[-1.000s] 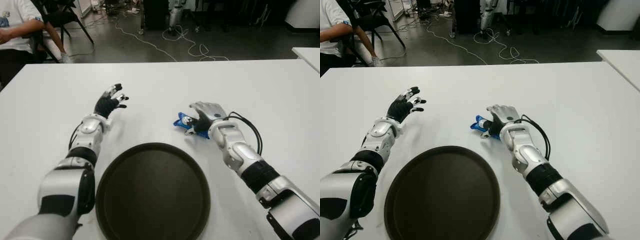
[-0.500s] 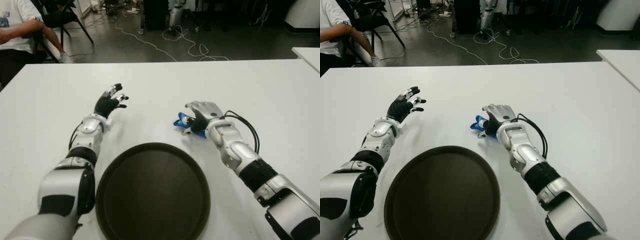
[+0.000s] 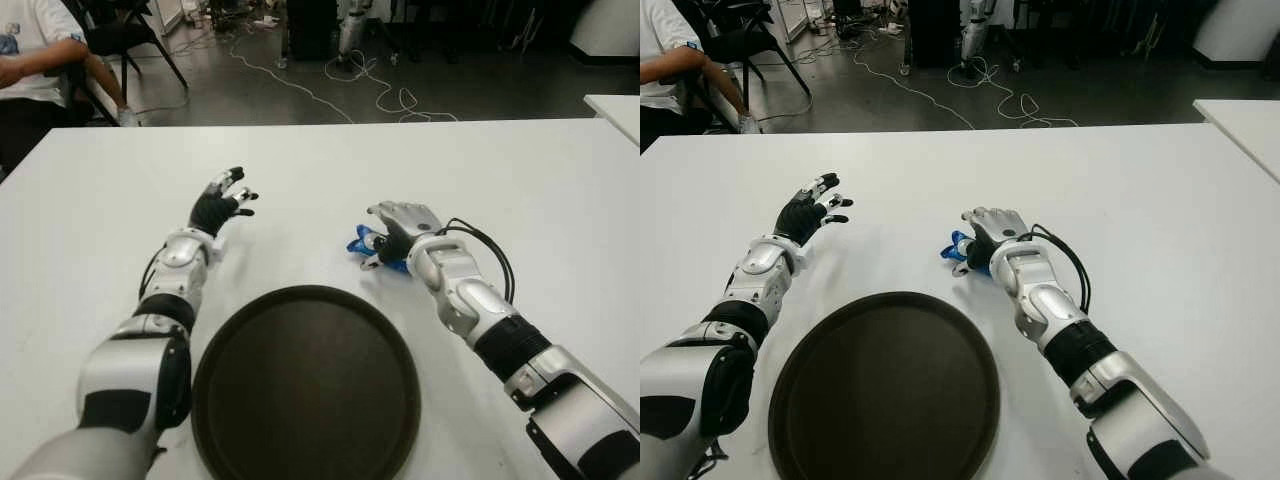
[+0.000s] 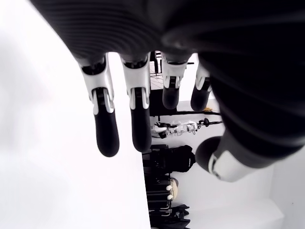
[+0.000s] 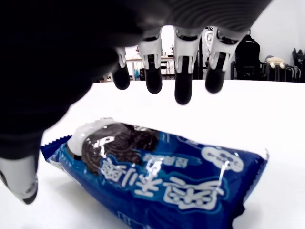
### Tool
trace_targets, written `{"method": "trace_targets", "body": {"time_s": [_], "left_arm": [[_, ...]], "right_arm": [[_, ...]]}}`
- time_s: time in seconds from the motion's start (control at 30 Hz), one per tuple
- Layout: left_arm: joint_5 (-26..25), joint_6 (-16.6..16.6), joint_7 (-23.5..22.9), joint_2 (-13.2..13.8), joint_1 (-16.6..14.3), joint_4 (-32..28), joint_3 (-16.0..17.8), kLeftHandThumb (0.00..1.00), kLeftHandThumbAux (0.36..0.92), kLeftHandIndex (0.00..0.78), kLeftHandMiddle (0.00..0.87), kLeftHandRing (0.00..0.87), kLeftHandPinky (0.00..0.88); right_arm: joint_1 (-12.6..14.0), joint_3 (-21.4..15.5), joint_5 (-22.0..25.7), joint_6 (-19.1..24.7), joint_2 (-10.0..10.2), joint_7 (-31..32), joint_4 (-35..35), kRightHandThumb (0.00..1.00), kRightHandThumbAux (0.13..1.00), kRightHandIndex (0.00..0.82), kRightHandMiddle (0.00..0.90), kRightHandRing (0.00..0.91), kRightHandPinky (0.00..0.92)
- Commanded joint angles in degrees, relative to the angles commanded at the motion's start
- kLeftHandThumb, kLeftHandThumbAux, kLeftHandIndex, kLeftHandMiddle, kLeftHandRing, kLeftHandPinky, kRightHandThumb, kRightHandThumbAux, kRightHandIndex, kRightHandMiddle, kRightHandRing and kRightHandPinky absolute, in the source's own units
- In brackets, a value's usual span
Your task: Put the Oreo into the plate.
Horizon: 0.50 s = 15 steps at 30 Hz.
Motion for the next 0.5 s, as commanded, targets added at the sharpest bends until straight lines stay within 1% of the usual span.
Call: {"method": "trace_targets", "body": {"time_s": [0.13, 0.33, 0.5], "left_arm": [[-0.12, -0.07, -0.38, 0.02, 0.05, -0.05, 0.04, 0.214, 0.656, 0.018, 0.077, 0.262, 0.392], [-0.14, -0.55, -0.4, -0.06, 0.21, -0.2, 0.05, 0.229, 0.653, 0.023, 0.079, 0.262, 0.396], [-0.13, -0.48, -0.26, 0.11, 0.29, -0.23, 0.07, 0.251, 0.651, 0.02, 0.084, 0.255, 0.393]], "right_arm": [[-0.01, -0.01, 0.18, 0.26, 0.2, 0.24, 0.36, 0.0, 0.569, 0.135, 0.155, 0.176, 0.195], [0.14, -0.13, 0.3, 0.86, 0.36, 0.84, 0.31, 0.0, 0.572, 0.146, 0.162, 0.177, 0.196], [-0.11, -0.03, 0.47, 1.24, 0.59, 1.45, 1.35, 0.0, 0.564, 0.143, 0.155, 0.168, 0.18]]}}
